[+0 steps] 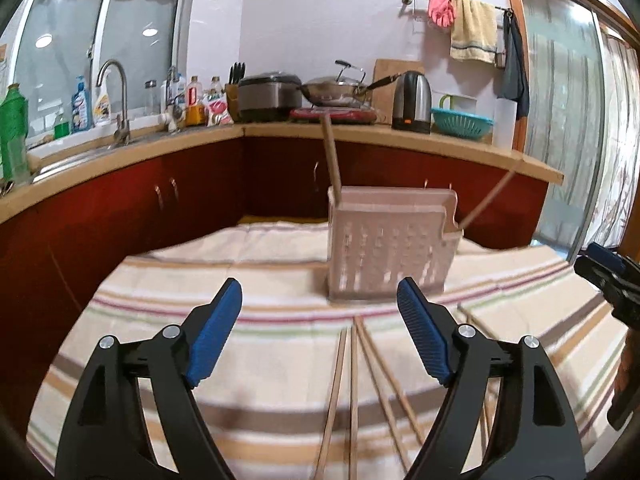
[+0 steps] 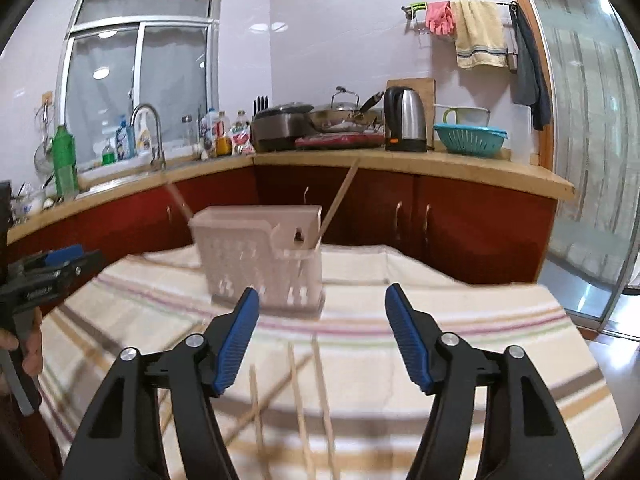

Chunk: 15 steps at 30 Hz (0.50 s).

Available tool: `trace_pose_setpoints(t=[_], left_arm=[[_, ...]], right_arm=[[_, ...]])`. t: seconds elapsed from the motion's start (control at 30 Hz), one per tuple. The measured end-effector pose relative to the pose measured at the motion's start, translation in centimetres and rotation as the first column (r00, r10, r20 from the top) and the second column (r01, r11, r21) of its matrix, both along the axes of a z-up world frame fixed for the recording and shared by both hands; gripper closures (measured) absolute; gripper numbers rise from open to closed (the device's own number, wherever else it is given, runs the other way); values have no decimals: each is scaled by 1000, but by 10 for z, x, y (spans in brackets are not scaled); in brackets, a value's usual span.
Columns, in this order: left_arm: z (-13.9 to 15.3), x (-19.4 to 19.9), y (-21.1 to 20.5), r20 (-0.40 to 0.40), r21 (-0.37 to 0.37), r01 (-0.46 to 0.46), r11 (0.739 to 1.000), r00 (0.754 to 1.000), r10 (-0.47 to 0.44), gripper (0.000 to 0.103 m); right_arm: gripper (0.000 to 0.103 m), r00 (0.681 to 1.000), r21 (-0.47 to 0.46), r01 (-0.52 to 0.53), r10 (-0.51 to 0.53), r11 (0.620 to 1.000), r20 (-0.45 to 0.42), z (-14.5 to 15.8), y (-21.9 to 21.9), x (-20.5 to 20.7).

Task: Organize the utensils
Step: 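Move the right tool back to the chopsticks and grasp another one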

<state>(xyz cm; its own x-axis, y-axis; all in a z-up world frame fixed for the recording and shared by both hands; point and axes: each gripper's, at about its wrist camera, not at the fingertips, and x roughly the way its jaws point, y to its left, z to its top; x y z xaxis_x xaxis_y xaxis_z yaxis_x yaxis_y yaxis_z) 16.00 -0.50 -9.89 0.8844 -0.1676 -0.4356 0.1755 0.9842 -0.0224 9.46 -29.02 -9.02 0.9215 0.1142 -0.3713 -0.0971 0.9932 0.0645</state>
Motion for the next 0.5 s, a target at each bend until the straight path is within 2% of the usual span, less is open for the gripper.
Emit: trace_pose_setpoints(t=[0.13,0.3,0.5], left_arm=[[-22,-24,7,-46,6,-3,1000,999,3,25],[-50,-50,10,-96,57,0,998,995,5,25],[-79,-74,18,-152,65,0,998,988,10,25]], right_arm=[[48,999,-7,-30,30,1000,-39,-26,7,-31],[57,990,8,-75,76,997,-119,-57,11,-54],[66,978,14,-113,114,993,-175,-88,14,-73]])
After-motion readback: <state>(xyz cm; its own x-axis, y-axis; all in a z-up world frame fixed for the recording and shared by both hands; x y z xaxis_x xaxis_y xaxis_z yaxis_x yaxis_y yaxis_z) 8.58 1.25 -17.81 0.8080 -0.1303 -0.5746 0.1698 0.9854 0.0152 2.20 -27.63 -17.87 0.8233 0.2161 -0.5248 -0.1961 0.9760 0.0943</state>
